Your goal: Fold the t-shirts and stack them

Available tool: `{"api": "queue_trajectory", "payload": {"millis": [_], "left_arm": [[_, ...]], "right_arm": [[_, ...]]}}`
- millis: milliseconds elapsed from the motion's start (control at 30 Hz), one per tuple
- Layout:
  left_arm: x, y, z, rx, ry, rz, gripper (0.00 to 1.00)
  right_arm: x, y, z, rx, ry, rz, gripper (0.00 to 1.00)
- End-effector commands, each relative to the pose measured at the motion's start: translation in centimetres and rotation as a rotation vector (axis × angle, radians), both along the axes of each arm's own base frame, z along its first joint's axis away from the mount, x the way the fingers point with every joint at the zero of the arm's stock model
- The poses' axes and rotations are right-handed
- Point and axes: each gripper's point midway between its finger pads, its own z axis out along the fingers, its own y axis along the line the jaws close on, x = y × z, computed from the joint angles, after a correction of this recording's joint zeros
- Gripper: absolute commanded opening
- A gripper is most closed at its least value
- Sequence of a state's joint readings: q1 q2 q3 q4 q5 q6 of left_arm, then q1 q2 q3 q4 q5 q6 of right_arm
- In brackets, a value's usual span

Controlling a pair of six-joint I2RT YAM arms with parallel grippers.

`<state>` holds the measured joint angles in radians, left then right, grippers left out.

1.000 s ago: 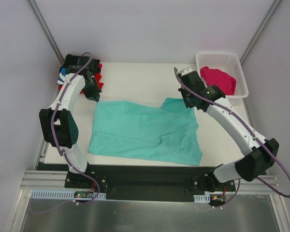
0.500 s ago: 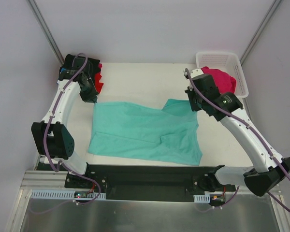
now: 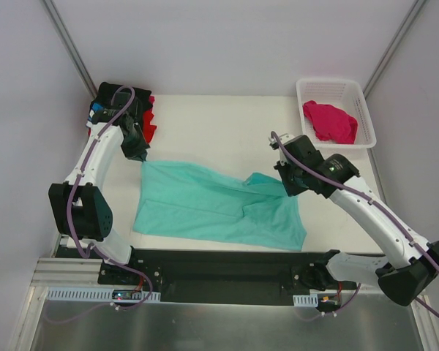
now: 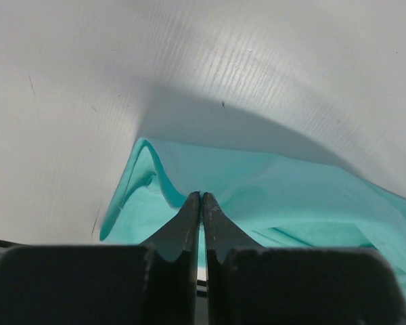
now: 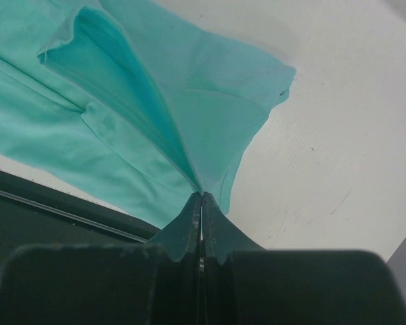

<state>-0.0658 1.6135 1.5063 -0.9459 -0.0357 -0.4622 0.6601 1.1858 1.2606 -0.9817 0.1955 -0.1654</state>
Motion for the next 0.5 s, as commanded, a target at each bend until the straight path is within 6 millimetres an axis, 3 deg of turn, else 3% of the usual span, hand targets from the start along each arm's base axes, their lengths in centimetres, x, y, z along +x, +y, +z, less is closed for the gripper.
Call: {"api": "queue_trajectory", "payload": {"millis": [0,200,467], "left_arm": [[0.0,0.3,0.9,0.023,-0.031,-0.005,0.00],[-0.3,0.5,1.0,0.033,-0.033,-0.011,0.00],[-0.9,0.6,-0.1,0.039,-0.013,-0.007,0.00]], "right_arm": [[-0.2,-0.9,0.8,-0.005,-0.030,-0.027,0.01],[0.0,-0.3,0.6,0.000,-0.016,-0.015,0.01],[-1.0,-1.5,-0.5,-0.036,0.015,-0.034,0.01]]}}
